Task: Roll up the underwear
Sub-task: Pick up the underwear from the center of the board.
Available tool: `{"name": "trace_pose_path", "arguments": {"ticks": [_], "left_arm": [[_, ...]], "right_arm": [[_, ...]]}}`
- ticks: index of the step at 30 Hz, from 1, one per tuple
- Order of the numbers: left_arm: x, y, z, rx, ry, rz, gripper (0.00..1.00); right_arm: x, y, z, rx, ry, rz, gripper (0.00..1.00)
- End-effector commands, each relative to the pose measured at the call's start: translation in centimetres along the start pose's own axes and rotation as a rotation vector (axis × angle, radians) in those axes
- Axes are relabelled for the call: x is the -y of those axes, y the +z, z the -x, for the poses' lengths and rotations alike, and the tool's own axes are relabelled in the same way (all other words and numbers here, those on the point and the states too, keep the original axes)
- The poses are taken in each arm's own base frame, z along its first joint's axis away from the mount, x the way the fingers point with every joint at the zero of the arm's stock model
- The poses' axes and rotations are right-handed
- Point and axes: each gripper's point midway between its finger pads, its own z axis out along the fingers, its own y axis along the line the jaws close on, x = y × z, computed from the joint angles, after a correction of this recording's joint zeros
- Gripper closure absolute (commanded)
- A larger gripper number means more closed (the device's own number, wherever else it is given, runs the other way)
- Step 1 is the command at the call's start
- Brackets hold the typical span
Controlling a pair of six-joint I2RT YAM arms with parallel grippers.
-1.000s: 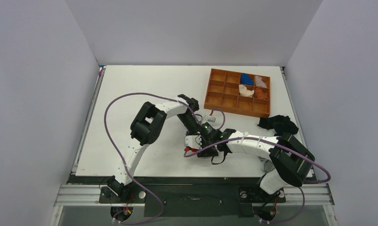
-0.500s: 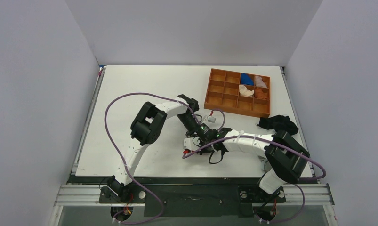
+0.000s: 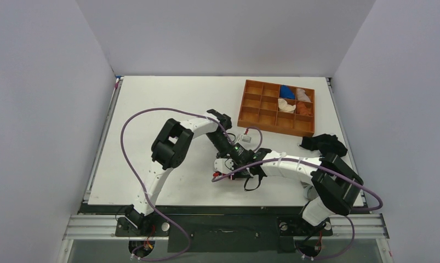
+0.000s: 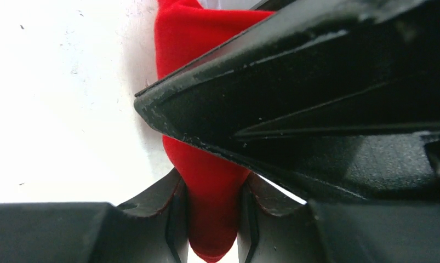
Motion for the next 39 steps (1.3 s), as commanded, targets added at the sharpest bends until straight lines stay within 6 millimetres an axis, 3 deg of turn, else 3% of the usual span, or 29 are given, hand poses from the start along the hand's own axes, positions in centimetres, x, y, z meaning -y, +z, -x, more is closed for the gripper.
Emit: {"name": "trace_pose_path", "arguments": {"ticks": [1, 12, 19, 26, 31, 39], "left_arm": [[-3.0, -0.5, -1.0, -0.078, 0.113, 0.159, 0.48], [-2.2, -3.7, -0.8, -0.052, 0.150, 0.244, 0.31], [-1.8, -5.4, -0.6, -0.014, 0.148, 0.260, 0.30], [-2.6, -8.6, 0.0, 0.055, 0.136, 0.304, 0.29], [-3.0, -11.7, 0.1, 0.132, 0.105, 0.328, 0.29], [-2.2, -16.7, -0.6, 0.274, 0.053, 0.487, 0.30]], "right_arm": [[1.5, -2.0, 1.8, 0.076, 0.062, -0.062, 1.00], [0.4, -3.8, 0.4, 0.059, 0.106, -0.067, 1.00], [-0.5, -4.0, -0.1, 0.049, 0.112, -0.037, 1.00], [-0.6, -5.1, -0.2, 0.053, 0.143, -0.043, 1.00], [1.1, -6.6, -0.9, 0.063, 0.214, -0.101, 1.00], [8.0, -9.8, -5.8, -0.074, 0.384, -0.320, 1.00]]}}
